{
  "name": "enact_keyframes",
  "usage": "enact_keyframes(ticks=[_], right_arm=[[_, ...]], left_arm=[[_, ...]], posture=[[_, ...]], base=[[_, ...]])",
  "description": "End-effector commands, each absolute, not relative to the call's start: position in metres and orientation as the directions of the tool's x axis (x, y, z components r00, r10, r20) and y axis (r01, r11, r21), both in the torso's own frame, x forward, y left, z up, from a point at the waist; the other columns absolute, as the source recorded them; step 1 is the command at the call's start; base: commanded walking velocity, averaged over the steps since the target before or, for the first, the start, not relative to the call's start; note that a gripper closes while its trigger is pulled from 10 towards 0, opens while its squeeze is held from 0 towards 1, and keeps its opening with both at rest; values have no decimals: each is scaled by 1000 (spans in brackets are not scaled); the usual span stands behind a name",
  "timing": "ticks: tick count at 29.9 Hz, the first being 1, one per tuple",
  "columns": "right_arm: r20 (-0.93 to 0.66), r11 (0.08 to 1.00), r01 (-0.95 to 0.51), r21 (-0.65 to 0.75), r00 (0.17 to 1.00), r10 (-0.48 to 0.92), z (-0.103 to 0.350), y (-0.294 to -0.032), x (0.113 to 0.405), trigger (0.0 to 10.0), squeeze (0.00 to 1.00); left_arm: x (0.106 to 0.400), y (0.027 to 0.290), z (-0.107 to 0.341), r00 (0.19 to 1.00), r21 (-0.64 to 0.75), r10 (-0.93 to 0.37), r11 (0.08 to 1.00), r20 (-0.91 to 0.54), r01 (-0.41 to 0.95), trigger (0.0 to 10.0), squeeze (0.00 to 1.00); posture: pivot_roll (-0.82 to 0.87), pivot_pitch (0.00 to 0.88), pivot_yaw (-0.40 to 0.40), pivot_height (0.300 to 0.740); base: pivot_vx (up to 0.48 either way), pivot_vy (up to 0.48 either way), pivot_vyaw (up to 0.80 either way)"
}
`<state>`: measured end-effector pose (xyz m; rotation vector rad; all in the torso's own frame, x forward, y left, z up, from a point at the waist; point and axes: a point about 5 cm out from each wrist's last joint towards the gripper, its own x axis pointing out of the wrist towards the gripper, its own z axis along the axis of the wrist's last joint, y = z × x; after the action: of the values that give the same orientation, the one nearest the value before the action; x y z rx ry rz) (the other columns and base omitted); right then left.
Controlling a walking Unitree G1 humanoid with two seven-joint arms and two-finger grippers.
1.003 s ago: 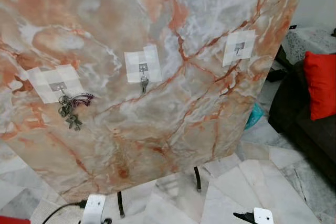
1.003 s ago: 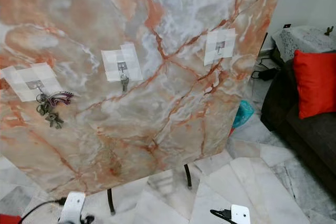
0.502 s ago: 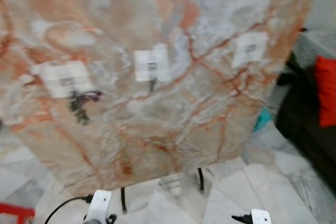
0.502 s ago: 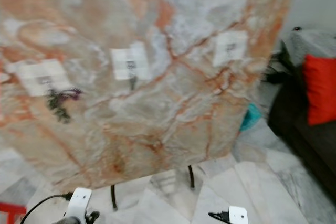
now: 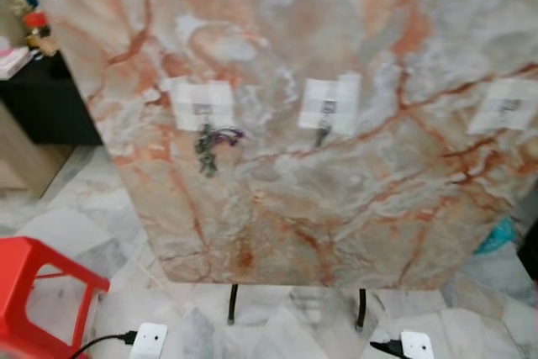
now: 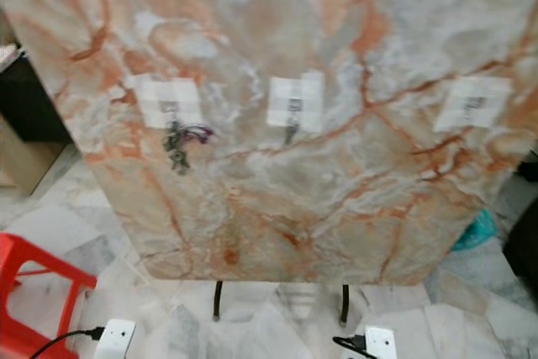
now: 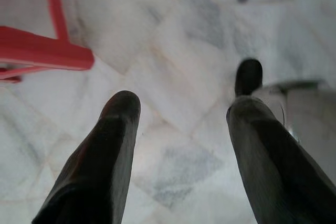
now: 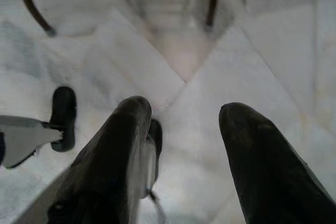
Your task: Hang keys on a hook
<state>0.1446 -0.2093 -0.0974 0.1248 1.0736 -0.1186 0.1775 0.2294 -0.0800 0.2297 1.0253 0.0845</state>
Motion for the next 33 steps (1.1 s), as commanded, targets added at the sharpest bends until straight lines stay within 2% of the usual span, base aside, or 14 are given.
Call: enact_keyframes(ticks=[1, 16, 23, 33], right_arm=[[-884, 987, 157, 28, 464, -49, -97, -214, 143, 10000, 0], [-880, 983, 181, 8, 468, -79, -97, -216, 143, 10000, 0], [-875, 974, 224, 22, 476, -90, -96, -218, 143, 10000, 0], [-873, 976, 216, 19, 480, -89, -96, -218, 144, 10000, 0]], left_arm=[[174, 225, -83, 502, 220, 169, 974, -848, 45, 10000, 0], [166, 224, -87, 472, 219, 172, 975, -864, 45, 10000, 0], [163, 221, -89, 463, 211, 166, 976, -871, 48, 10000, 0], [159, 224, -90, 453, 219, 179, 975, -873, 37, 10000, 0]], posture=[[15, 0, -40, 740], [8, 0, -48, 740], [6, 0, -56, 740], [11, 0, -54, 740]], base=[[0, 0, 800], [0, 0, 800], [0, 77, 0], [0, 436, 0]])
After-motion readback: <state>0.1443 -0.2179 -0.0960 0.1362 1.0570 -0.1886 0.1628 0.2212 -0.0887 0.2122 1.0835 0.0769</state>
